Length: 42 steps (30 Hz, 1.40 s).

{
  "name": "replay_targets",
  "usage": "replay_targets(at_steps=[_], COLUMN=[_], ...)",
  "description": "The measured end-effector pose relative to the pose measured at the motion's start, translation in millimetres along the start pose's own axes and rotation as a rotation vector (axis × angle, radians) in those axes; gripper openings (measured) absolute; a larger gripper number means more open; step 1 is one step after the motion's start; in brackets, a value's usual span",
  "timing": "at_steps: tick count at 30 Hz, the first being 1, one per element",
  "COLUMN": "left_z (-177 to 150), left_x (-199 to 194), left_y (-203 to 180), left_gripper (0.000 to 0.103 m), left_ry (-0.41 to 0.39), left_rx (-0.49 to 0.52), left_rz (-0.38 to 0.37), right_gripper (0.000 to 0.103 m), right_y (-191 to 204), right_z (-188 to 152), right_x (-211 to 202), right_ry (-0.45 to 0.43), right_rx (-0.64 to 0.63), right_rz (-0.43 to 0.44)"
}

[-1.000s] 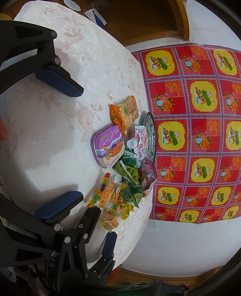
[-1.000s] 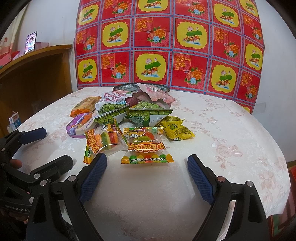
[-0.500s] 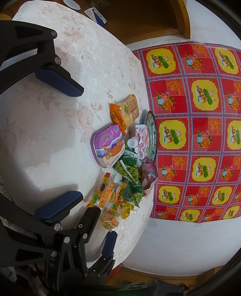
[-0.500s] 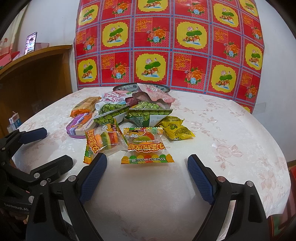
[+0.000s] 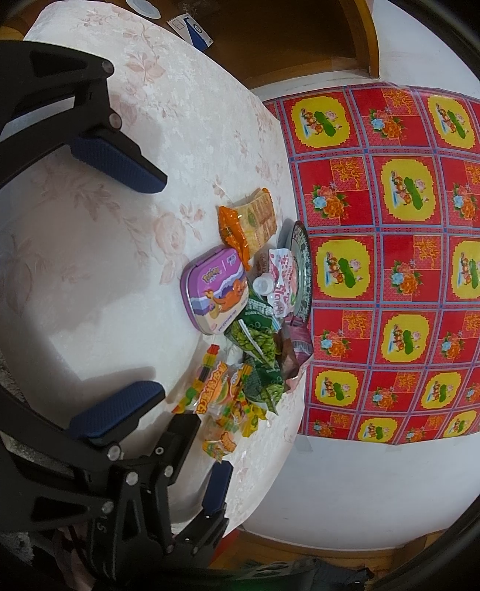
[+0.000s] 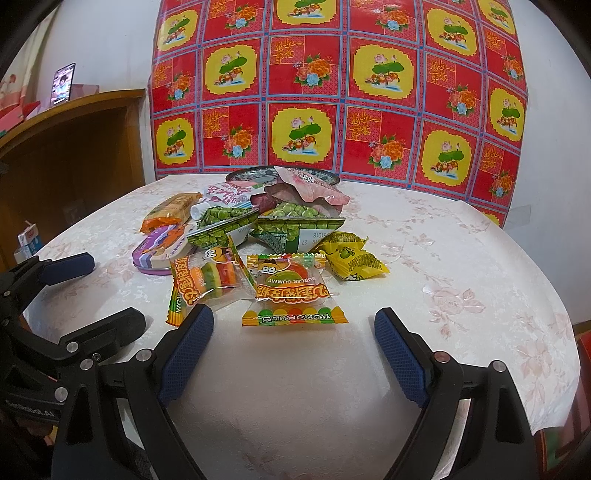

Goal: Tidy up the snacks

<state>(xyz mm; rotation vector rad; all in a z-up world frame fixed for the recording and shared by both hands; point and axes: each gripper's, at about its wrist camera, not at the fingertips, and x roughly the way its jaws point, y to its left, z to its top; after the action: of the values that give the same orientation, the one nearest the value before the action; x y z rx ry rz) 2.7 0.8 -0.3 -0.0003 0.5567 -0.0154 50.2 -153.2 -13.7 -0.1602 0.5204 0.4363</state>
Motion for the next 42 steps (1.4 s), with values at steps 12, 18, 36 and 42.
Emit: replay_targets(at_steps=[12,18,36,42], left_z=[2.9,7.8,51.5,47.4], left_x=[0.7,-9.6,19.4,33.9], left_y=[2.0,9.4,-24.3,-46.0], left_gripper=[0.102,0.101,0.076,0.076], left_ry=[-0.008,-0.080,0.094,0.120], left_rx=[0.017,-0.006,0.171,0.235], left_rz=[-0.025,-0.121,-0.381,-0.324], right_gripper=[0.089,0.089,0.051,0.051], right_y=[-14.8,-17.0,-40.9,-44.3], right_z=[6.0,14.4,2.0,4.1], right_x=[-5.6,-26.6,-1.7,-3.1], right_ry=[-0.014,-0.138,0.007,0.009], right_rx=[0.003,-0.055,-0.039,-0.061], right_rz=[0.163,0.170,0.157,0.142])
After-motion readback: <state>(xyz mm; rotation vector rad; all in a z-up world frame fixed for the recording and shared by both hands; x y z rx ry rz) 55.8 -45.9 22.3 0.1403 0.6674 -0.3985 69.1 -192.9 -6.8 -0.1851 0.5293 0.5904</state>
